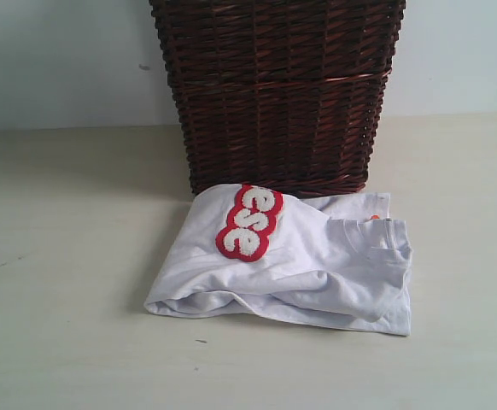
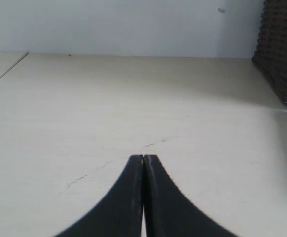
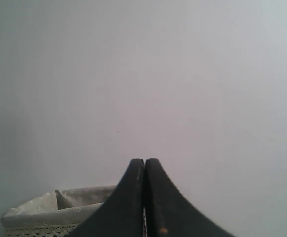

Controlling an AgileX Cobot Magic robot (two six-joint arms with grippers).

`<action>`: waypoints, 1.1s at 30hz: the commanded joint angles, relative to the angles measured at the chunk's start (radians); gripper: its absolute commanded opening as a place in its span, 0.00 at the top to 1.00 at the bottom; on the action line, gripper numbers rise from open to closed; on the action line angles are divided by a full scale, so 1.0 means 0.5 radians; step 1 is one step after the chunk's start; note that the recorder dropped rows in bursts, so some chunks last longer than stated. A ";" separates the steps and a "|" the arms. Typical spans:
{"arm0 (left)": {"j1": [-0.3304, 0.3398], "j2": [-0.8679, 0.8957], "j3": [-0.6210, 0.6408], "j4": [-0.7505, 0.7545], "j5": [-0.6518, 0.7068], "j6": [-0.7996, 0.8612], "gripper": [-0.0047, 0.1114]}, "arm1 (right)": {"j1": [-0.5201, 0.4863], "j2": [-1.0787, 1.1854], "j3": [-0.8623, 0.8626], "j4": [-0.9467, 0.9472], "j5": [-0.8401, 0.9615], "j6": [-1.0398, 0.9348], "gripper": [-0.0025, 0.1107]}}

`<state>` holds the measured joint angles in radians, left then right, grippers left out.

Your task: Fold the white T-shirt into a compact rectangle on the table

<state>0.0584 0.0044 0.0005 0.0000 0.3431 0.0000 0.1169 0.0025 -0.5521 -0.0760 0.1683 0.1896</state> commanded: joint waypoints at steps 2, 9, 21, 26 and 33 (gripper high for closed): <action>0.008 -0.009 -0.001 -0.020 -0.005 0.000 0.96 | -0.013 -0.005 -0.005 -0.003 0.001 -0.005 0.98; 0.008 -0.009 -0.001 -0.020 -0.005 0.000 0.96 | -0.013 -0.005 -0.001 -0.003 -0.009 -0.009 0.98; 0.008 -0.009 -0.001 -0.020 -0.002 0.000 0.96 | -0.144 -0.005 0.575 0.231 -0.380 -0.444 0.98; 0.008 -0.009 -0.001 -0.020 -0.002 0.000 0.96 | -0.158 -0.005 0.826 0.231 -0.371 -0.444 0.98; 0.008 -0.009 -0.001 -0.020 -0.002 0.000 0.96 | -0.158 -0.005 1.104 0.231 -0.225 -0.488 0.98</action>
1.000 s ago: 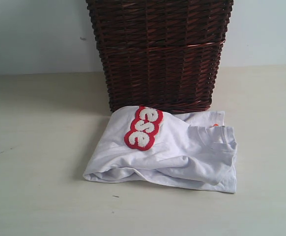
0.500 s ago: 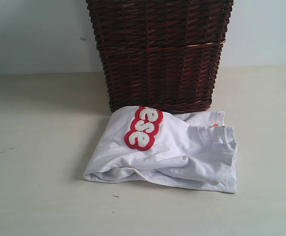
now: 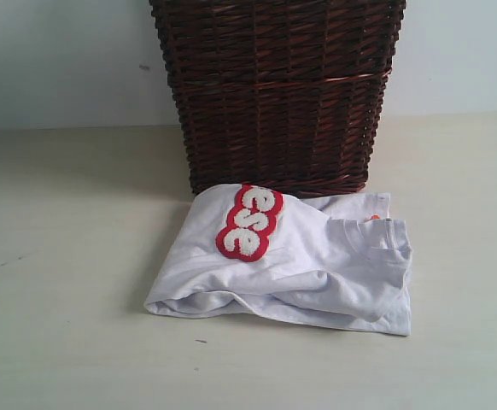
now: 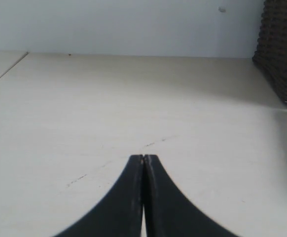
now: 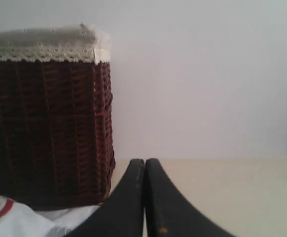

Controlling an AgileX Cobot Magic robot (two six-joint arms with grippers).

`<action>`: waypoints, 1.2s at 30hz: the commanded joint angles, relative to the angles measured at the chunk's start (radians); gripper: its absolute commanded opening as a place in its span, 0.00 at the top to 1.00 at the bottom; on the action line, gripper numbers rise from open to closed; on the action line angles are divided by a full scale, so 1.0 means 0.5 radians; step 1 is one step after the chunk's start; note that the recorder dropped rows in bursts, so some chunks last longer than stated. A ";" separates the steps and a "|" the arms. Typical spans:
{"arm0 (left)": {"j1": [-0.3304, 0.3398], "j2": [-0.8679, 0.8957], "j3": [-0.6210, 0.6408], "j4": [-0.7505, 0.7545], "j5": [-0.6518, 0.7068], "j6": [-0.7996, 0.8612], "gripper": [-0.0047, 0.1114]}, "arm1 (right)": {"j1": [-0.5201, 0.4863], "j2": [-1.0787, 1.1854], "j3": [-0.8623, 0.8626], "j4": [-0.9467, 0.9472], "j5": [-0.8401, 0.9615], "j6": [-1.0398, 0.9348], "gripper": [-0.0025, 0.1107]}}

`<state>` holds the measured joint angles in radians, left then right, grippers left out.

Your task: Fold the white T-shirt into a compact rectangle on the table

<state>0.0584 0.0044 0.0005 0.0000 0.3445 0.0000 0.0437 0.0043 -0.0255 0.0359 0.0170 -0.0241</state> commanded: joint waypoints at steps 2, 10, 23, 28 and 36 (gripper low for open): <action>0.008 -0.009 -0.001 -0.020 -0.005 0.000 0.96 | -0.011 -0.009 0.051 0.007 0.277 -0.109 0.98; 0.008 -0.009 -0.001 -0.020 -0.005 0.000 0.96 | -0.011 -0.009 0.051 0.003 0.544 -0.119 0.98; 0.008 -0.009 -0.001 -0.020 -0.005 0.000 0.96 | -0.011 -0.009 0.051 0.003 0.570 -0.032 0.98; -0.005 -0.009 -0.001 -0.020 -0.005 0.000 0.96 | -0.011 -0.009 0.051 0.003 0.570 -0.032 0.98; -0.056 -0.009 -0.001 -0.020 -0.005 0.000 0.96 | -0.011 -0.009 0.051 0.003 0.570 -0.032 0.98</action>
<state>0.0371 0.0044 0.0005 0.0000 0.3468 0.0000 0.0437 0.0043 -0.0043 0.0359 0.3020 -0.0428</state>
